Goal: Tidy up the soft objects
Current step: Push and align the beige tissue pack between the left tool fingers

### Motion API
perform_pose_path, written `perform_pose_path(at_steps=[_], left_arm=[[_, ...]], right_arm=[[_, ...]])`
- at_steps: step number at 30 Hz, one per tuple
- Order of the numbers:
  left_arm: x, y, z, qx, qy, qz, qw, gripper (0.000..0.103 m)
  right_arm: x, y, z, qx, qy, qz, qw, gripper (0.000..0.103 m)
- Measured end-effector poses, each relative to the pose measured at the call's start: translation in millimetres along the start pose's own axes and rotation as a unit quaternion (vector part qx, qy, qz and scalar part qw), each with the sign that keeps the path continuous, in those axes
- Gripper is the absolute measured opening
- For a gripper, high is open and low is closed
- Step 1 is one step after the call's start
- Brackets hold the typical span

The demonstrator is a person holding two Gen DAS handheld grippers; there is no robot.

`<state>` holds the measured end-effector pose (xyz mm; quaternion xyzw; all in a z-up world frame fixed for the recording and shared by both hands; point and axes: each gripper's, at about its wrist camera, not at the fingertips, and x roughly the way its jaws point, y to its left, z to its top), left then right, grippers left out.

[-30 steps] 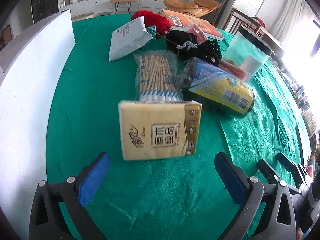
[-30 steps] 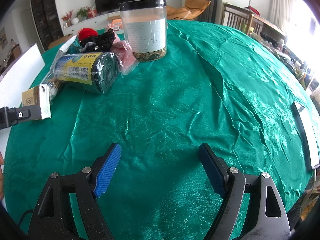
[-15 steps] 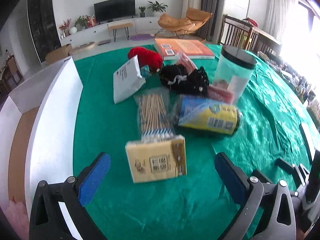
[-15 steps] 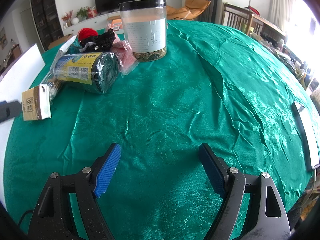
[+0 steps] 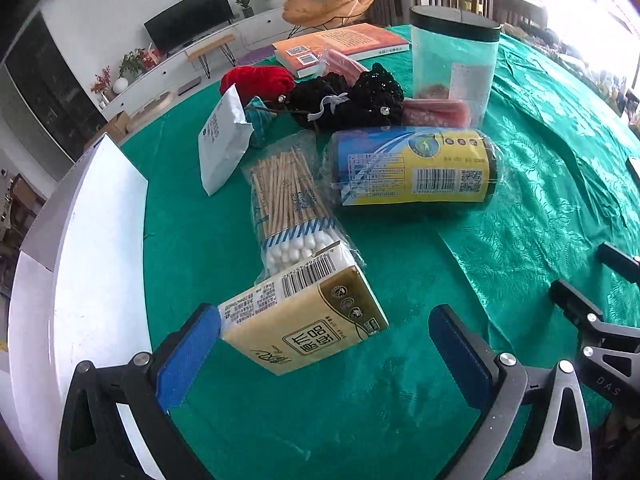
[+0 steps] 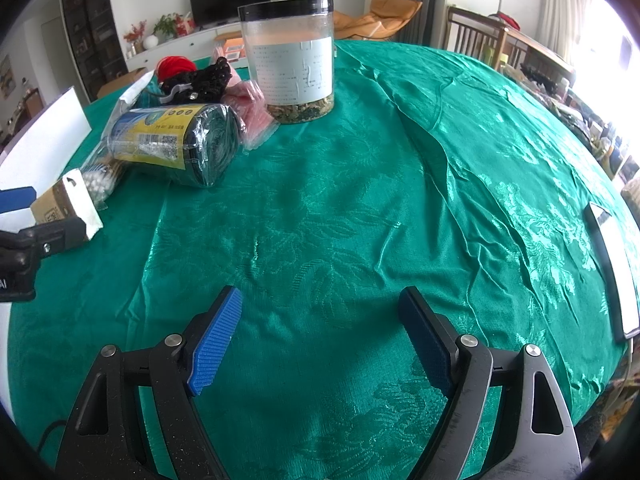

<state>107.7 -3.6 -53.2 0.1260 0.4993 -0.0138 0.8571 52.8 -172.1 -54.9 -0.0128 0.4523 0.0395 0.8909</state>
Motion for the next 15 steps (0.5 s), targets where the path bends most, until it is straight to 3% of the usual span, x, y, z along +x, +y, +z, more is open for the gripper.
perform_pose_path(at_steps=[3,5,10,13,15], left_arm=[[11,3,3,-0.006,0.012,0.030,0.9994,0.103],[5,4,-1,-0.004,0.010,0.019,0.9998,0.103],[-30,-4,-26,0.013,0.009,-0.081,0.9966,0.103],[-42,-8,-37,0.023,0.022,-0.144,0.9891,0.103],[-51,-5,-37,0.016,0.013,-0.158,0.9873,0.103]], right_arm=[[0,0,0,0.000,0.000,0.000,1.000,0.084],[0,0,0,0.000,0.000,0.000,1.000,0.084],[0,0,0,0.000,0.000,0.000,1.000,0.084],[0,0,0,0.000,0.000,0.000,1.000,0.084],[0,0,0,0.000,0.000,0.000,1.000,0.084]])
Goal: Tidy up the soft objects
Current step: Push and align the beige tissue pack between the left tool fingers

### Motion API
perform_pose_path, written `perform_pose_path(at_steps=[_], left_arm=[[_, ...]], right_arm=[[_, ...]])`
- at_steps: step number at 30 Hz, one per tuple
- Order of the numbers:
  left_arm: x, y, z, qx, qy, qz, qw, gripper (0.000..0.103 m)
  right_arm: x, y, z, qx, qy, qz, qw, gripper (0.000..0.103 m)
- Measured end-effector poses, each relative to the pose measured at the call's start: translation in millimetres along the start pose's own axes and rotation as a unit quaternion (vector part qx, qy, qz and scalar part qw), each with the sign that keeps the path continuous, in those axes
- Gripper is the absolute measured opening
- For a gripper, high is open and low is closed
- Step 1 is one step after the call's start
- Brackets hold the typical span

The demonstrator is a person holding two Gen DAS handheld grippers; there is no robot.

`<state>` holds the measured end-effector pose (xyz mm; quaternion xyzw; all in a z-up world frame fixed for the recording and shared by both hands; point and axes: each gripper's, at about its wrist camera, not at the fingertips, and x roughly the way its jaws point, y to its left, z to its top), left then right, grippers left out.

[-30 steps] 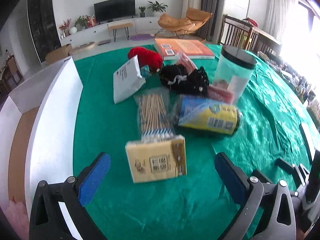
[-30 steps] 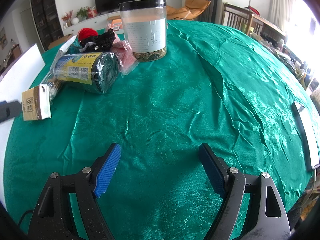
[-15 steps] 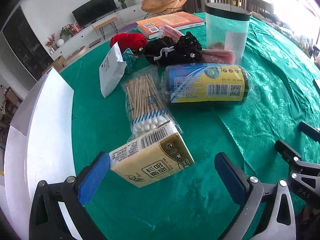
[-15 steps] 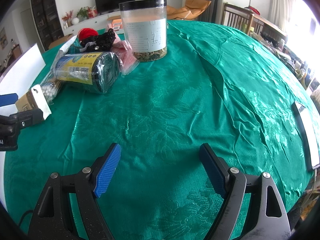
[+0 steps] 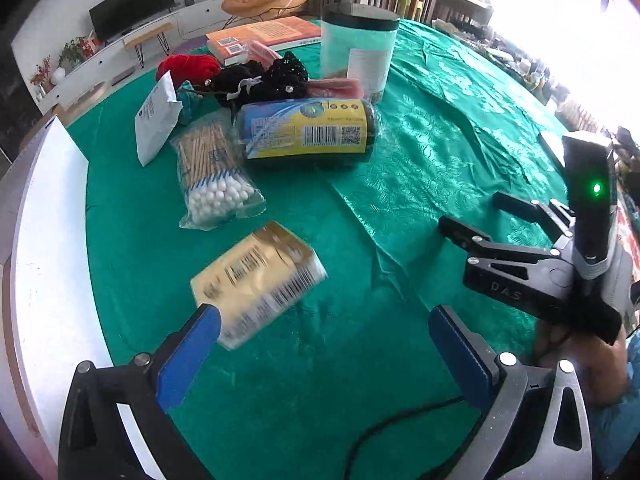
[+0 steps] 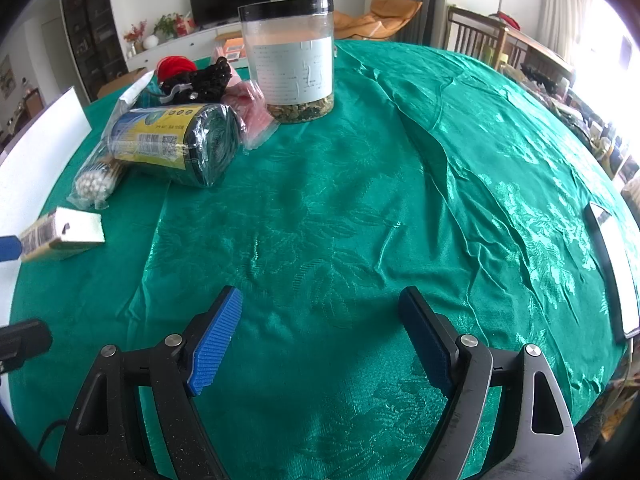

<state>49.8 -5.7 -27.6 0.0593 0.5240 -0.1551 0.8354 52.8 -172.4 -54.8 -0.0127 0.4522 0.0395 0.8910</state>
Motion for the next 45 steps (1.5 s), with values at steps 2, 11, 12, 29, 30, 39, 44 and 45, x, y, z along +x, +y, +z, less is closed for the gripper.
perform_pose_path(at_steps=[2,11,12,29,30,39,44,45], left_arm=[[-9,3,5,-0.005,-0.023,0.016,0.9996,0.103],[38,12,7,-0.003,0.011,0.051,0.9987,0.103],[44,6,4,0.014,0.020,0.051,0.9984,0.103],[47,13,-18,-0.024,0.027,0.096,0.9947,0.095],[46,9,-14,-0.006,0.023,0.108,0.9939,0.095],[34,14,7,0.017,-0.001,0.143,0.9896,0.095],[35,13,-2,0.018,0.024,0.122,0.9921,0.095],[35,12,-5,0.018,0.029,0.114,0.9929,0.095]], right_arm=[[0,0,0,0.000,0.000,0.000,1.000,0.084],[0,0,0,0.000,0.000,0.000,1.000,0.084],[0,0,0,0.000,0.000,0.000,1.000,0.084],[0,0,0,0.000,0.000,0.000,1.000,0.084],[0,0,0,0.000,0.000,0.000,1.000,0.084],[0,0,0,0.000,0.000,0.000,1.000,0.084],[-1,0,0,0.000,0.000,0.000,1.000,0.084],[-1,0,0,0.000,-0.001,0.000,1.000,0.084]])
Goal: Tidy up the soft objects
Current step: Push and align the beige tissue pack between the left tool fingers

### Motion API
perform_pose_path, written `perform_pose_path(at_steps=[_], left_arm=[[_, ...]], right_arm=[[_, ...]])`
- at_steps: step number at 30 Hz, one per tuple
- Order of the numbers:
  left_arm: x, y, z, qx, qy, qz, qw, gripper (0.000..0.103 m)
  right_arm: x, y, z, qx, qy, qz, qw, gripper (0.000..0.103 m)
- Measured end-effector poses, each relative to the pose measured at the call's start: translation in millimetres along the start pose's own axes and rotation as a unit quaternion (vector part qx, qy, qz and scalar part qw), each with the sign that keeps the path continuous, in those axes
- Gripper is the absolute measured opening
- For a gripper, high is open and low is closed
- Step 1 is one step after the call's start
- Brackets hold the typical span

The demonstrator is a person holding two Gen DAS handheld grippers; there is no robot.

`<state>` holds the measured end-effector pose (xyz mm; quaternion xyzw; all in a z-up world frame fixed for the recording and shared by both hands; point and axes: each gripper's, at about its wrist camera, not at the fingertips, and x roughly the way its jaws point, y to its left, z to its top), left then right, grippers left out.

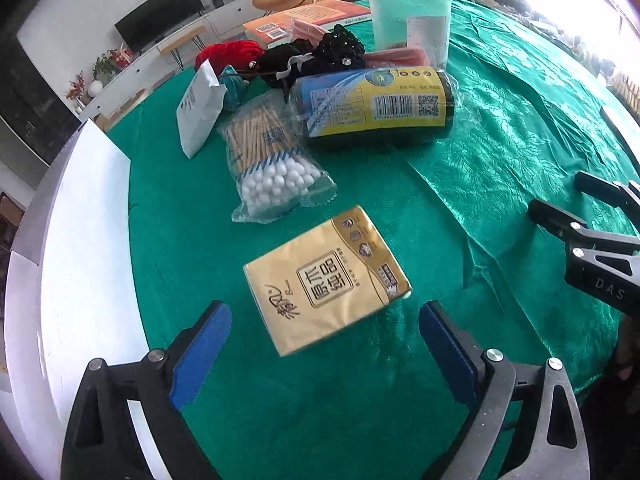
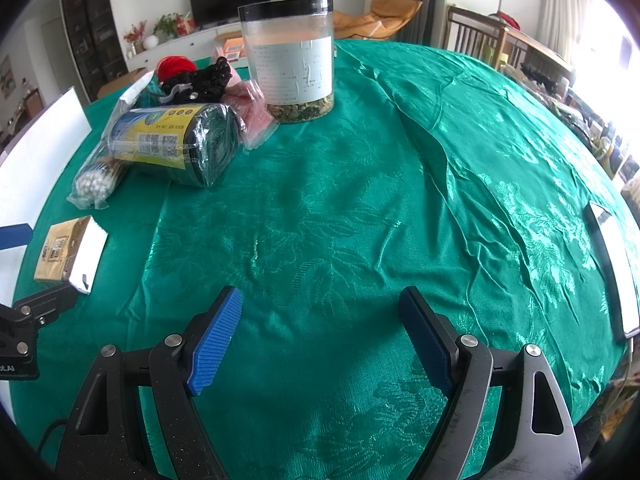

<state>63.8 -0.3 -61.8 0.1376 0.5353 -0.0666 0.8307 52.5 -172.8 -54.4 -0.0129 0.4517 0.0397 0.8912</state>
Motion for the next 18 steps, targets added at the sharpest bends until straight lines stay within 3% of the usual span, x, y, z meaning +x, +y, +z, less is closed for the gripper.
perform_pose_path(at_steps=[3,9,14,18], left_arm=[[-9,0,-3,0.003,-0.001,-0.018,0.9998,0.095],[-22,14,21,-0.006,-0.044,-0.023,0.9987,0.096],[19,20,34,-0.035,-0.009,-0.025,0.9990,0.096],[38,14,28,-0.036,0.022,-0.059,0.9974,0.096]], right_arm=[[0,0,0,0.000,0.000,0.000,1.000,0.084],[0,0,0,0.000,0.000,0.000,1.000,0.084],[0,0,0,0.000,0.000,0.000,1.000,0.084],[0,0,0,0.000,0.000,0.000,1.000,0.084]])
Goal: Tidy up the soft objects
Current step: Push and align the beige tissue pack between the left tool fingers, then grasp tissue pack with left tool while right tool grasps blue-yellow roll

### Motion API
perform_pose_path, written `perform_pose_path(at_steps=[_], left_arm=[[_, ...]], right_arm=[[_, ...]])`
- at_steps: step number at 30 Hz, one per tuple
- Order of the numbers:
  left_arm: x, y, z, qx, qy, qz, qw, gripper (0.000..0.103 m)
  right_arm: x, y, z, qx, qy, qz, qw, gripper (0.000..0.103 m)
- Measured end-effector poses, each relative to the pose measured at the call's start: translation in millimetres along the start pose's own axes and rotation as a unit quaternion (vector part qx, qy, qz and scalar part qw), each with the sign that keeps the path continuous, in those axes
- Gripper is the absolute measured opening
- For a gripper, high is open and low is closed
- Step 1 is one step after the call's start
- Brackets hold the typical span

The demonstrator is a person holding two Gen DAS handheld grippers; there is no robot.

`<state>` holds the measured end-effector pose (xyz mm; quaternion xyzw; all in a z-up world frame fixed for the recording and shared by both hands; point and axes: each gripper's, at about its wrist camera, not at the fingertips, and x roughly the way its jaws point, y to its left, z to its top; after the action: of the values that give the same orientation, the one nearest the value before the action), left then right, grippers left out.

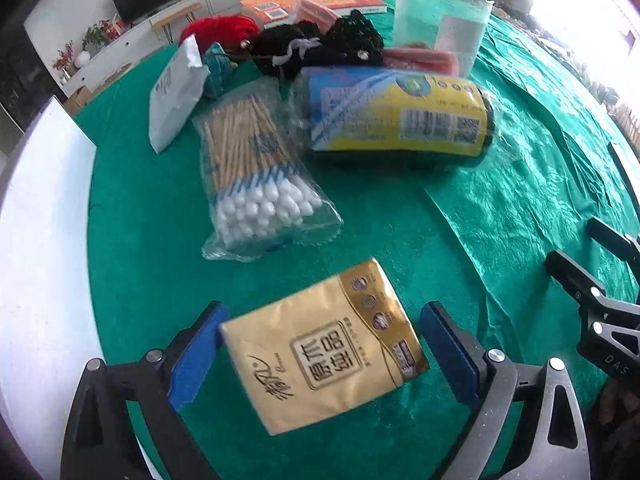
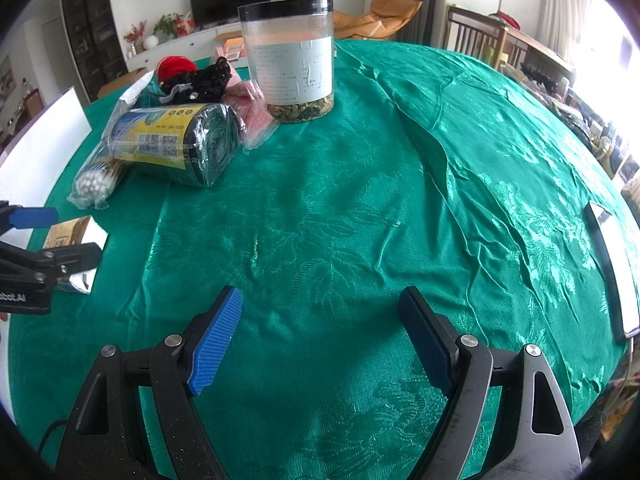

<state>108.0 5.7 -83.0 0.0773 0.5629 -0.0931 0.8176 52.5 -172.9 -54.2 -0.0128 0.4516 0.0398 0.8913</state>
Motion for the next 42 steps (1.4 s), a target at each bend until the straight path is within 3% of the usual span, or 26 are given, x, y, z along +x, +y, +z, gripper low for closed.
perform_pose_path(at_steps=[9,16,17,18,19,21,24,26,30,33,36,42], left_arm=[[-16,-14,-33,0.040,0.044,-0.063,0.9963,0.097],[-11,-18,-19,0.000,-0.024,0.035,0.9991,0.098],[-12,-16,-20,-0.009,-0.036,0.035,0.9987,0.093],[-14,-15,-21,-0.020,-0.047,0.029,0.9982,0.074],[-16,-13,-22,-0.031,-0.059,0.014,0.9977,0.063],[-18,-8,-26,-0.045,-0.069,0.016,0.9965,0.062],[-25,6,-40,-0.070,-0.082,0.010,0.9941,0.060],[-30,13,-47,-0.091,-0.087,0.001,0.9920,0.060],[-42,20,-55,-0.114,-0.099,-0.008,0.9884,0.060],[-54,20,-58,-0.117,-0.112,-0.015,0.9867,0.060],[-70,23,-61,-0.117,-0.129,-0.020,0.9844,0.060],[-86,25,-67,-0.130,-0.147,-0.046,0.9795,0.060]], right_arm=[[0,0,0,0.000,0.000,0.000,1.000,0.084],[0,0,0,0.000,0.000,0.000,1.000,0.084],[0,0,0,0.001,-0.001,0.002,1.000,0.084],[-2,-2,0,0.006,-0.003,0.014,1.000,0.084],[-5,-4,1,0.014,-0.008,0.040,0.999,0.084],[-12,-6,8,0.013,-0.024,0.091,0.995,0.084],[-20,22,40,-0.104,-0.054,0.067,0.991,0.084],[-20,48,68,-0.191,-0.066,0.063,0.977,0.083],[21,103,111,-0.311,-0.011,0.062,0.948,0.082],[58,130,116,-0.360,0.020,0.046,0.932,0.079],[66,128,114,-0.336,0.032,0.032,0.941,0.066],[17,39,97,-0.173,0.051,0.125,0.976,0.063]])
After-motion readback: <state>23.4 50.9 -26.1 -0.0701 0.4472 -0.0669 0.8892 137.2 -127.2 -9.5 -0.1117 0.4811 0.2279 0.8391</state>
